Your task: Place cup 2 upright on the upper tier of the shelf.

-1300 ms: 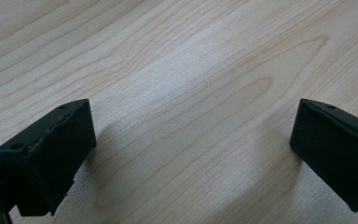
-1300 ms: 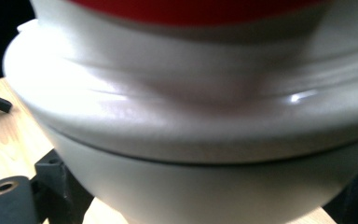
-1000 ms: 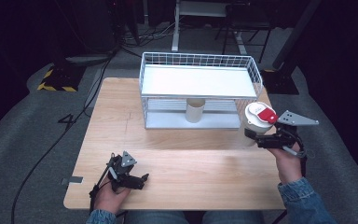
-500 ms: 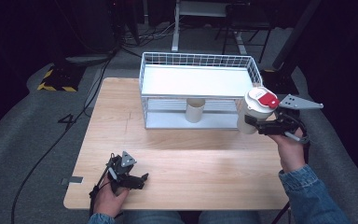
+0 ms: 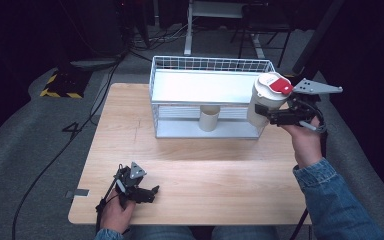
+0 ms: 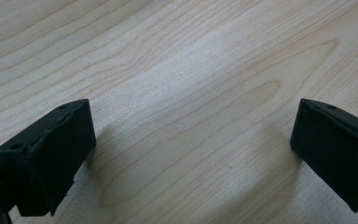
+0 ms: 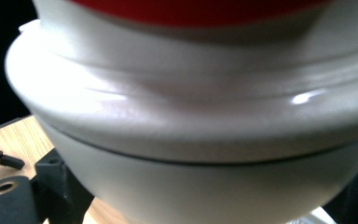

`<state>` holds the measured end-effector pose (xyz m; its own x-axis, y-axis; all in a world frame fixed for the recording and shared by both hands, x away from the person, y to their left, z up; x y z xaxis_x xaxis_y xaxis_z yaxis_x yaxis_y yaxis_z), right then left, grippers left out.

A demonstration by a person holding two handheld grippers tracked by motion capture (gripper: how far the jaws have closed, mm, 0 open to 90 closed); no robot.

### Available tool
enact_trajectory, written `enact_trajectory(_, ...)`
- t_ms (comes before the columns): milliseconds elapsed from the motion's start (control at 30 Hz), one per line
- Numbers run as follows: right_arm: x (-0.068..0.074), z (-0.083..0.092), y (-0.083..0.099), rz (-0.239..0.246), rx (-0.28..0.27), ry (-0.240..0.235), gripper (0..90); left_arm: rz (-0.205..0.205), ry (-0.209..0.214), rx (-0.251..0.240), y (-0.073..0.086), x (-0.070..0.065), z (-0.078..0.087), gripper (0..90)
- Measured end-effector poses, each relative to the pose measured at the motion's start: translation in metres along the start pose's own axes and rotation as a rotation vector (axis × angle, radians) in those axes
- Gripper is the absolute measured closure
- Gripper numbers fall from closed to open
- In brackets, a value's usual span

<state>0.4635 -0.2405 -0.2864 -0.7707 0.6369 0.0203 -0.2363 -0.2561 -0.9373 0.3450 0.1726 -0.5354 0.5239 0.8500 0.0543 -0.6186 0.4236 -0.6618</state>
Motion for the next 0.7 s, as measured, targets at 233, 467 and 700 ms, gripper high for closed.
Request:
enact_trajectory(233,0.000,-0.014,-0.019,-0.001,0.004,-0.001,9.3,-0.001,0.001,0.001,0.000,0.000,0.000,0.4)
enact_trajectory(467,-0.003,-0.029,-0.034,-0.004,0.003,0.004,9.3,-0.013,0.006,-0.001,-0.003,0.003,-0.003,0.1)
enact_trajectory(700,-0.005,-0.047,-0.051,0.015,0.016,0.022,9.3,-0.007,0.005,0.002,-0.004,0.004,-0.004,0.0)
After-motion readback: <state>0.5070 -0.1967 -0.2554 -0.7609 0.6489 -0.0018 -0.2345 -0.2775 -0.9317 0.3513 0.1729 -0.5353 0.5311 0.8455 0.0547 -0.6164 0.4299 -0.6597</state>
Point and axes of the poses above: each handheld gripper's, and its own axes: z roughly backward along the jaws, y roughly out of its underside, x roughly to its left, the point moved 4 cm from there along -z, roughly forward along the jaws, and after that the axes turned 6 degrees about -y, right-handed, at the moved point
